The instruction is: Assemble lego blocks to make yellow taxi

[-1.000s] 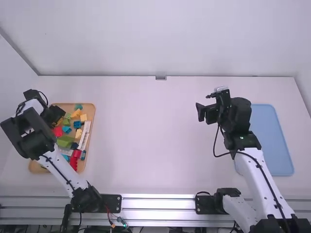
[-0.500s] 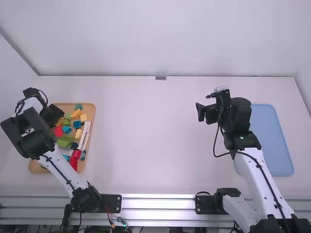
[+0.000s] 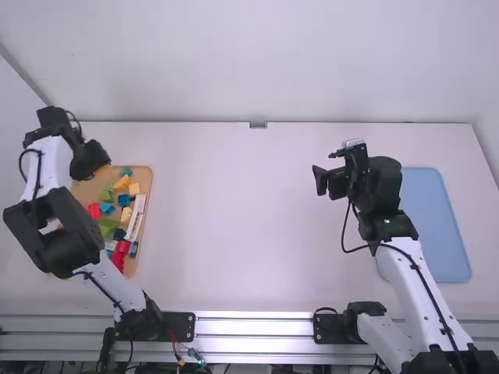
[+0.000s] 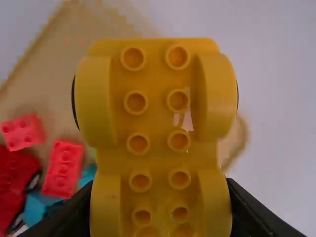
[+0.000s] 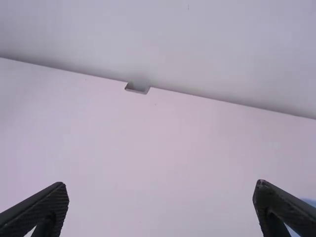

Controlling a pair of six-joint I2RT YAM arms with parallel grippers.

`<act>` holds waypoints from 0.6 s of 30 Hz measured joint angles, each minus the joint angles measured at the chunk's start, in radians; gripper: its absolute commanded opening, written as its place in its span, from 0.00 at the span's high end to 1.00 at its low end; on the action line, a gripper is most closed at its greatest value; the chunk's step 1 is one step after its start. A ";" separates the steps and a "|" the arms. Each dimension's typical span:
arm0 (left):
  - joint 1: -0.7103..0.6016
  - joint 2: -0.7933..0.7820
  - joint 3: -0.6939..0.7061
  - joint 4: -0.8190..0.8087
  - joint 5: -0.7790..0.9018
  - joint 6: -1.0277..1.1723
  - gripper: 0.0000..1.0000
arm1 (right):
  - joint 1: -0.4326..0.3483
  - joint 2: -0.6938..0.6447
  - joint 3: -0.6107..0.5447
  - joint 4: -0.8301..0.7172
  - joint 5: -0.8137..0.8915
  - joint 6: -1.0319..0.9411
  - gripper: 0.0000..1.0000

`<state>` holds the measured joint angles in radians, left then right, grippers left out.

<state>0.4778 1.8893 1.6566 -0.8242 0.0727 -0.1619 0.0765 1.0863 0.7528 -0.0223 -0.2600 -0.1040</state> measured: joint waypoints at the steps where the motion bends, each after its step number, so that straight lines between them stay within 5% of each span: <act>1: -0.020 -0.010 -0.005 -0.001 0.003 0.016 0.87 | 0.000 0.000 0.000 -0.002 0.000 -0.001 0.01; 18: -0.771 -0.029 -0.188 -0.071 0.137 0.934 0.84 | 0.000 0.000 0.000 -0.046 -0.002 0.002 0.01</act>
<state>-0.2935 1.8606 1.4681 -0.8955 0.2096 0.7719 0.0769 1.0863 0.7528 -0.0685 -0.2623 -0.1024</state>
